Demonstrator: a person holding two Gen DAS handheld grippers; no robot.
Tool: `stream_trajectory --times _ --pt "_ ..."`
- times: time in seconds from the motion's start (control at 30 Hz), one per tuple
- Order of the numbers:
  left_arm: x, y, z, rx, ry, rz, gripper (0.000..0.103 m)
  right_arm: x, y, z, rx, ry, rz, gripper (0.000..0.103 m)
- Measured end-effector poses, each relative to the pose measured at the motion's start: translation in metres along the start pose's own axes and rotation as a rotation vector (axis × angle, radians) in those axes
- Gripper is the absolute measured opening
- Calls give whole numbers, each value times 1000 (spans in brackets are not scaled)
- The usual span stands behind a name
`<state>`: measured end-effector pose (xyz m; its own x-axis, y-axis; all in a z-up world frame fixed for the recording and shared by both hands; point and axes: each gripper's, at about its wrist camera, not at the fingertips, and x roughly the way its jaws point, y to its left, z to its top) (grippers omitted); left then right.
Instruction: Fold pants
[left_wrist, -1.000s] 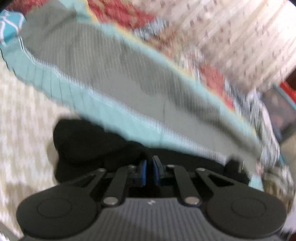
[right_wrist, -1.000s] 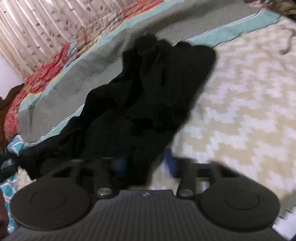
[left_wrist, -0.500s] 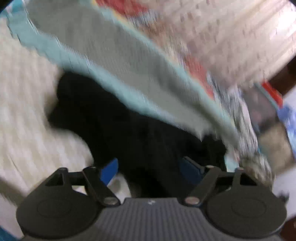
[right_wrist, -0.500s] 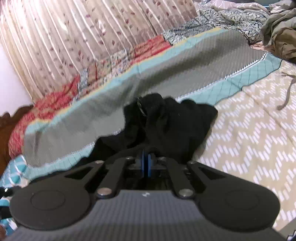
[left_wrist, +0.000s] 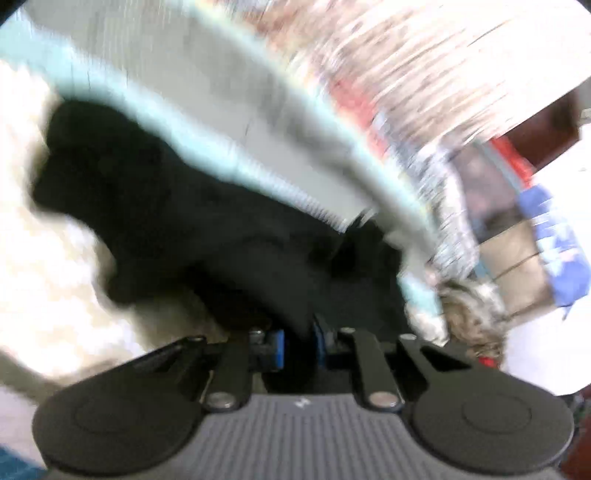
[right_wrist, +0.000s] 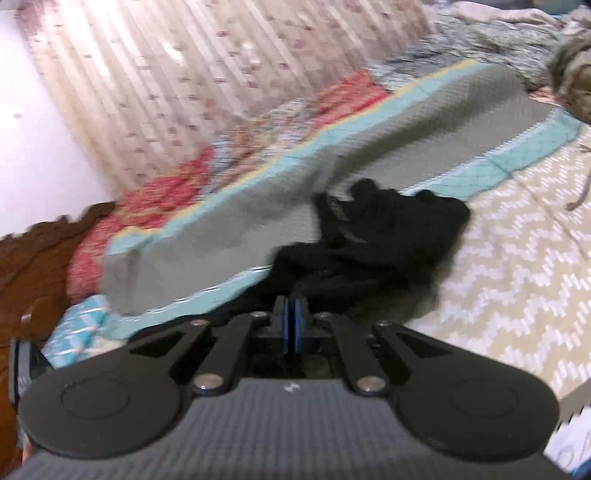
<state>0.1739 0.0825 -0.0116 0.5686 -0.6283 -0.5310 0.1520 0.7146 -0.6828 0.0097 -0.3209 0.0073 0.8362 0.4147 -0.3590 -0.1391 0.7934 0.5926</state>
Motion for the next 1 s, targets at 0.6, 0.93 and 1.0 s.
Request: stream_trajectory --times 0.6,0.93,1.0 --pt "-84 70 -61 -176 20 255 63 169 -71 8 -413 231 -492 48" --pt "-43 95 -62 -222 77 251 10 29 -50 153 -66 -122 -311 19" --pt "-51 88 -57 -189 48 232 9 9 -40 173 -48 -170 -291 18"
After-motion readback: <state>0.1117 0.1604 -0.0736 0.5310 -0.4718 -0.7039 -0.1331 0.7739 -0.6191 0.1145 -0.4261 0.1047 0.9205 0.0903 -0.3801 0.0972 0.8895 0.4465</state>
